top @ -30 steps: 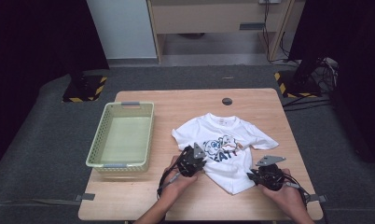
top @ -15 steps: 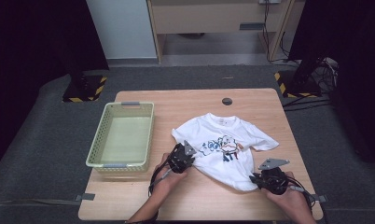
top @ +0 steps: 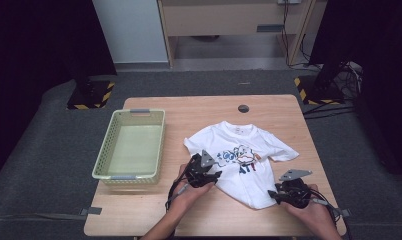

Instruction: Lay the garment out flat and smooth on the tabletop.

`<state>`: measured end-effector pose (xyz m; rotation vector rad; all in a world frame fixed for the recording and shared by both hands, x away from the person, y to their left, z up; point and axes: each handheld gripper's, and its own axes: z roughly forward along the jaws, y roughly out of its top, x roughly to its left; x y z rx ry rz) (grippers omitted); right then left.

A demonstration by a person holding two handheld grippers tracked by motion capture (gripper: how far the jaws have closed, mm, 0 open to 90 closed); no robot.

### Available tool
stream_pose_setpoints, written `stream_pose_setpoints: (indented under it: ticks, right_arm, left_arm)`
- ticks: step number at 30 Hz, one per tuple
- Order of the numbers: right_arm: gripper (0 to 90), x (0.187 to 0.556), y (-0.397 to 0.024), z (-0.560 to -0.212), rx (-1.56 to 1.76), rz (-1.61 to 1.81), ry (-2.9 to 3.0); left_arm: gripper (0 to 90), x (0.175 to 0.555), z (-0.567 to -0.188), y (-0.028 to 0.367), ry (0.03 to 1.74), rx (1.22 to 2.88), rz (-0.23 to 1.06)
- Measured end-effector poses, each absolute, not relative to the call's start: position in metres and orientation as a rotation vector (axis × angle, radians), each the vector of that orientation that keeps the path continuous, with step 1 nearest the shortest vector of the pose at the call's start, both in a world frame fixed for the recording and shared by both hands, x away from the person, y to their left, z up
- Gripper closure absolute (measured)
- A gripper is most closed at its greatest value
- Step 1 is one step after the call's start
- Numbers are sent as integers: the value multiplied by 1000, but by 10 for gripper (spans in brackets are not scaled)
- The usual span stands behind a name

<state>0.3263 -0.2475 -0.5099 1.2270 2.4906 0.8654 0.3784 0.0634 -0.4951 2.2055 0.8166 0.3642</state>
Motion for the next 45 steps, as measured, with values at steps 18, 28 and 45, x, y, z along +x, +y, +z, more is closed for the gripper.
stream_pose_setpoints:
  ticks: [18,28,45]
  right_arm:
    - [780,323,-238,-511,1187,867,2517]
    - [840,325,-239,-500,1178,888,2516]
    - [846,347,-190,-480,1004,784,2611]
  left_arm:
    - [852,385,-504,38,791,2207,343]
    - [858,357,-475,63,719,2235,268]
    - [855,361,-508,81,737,2371,310]
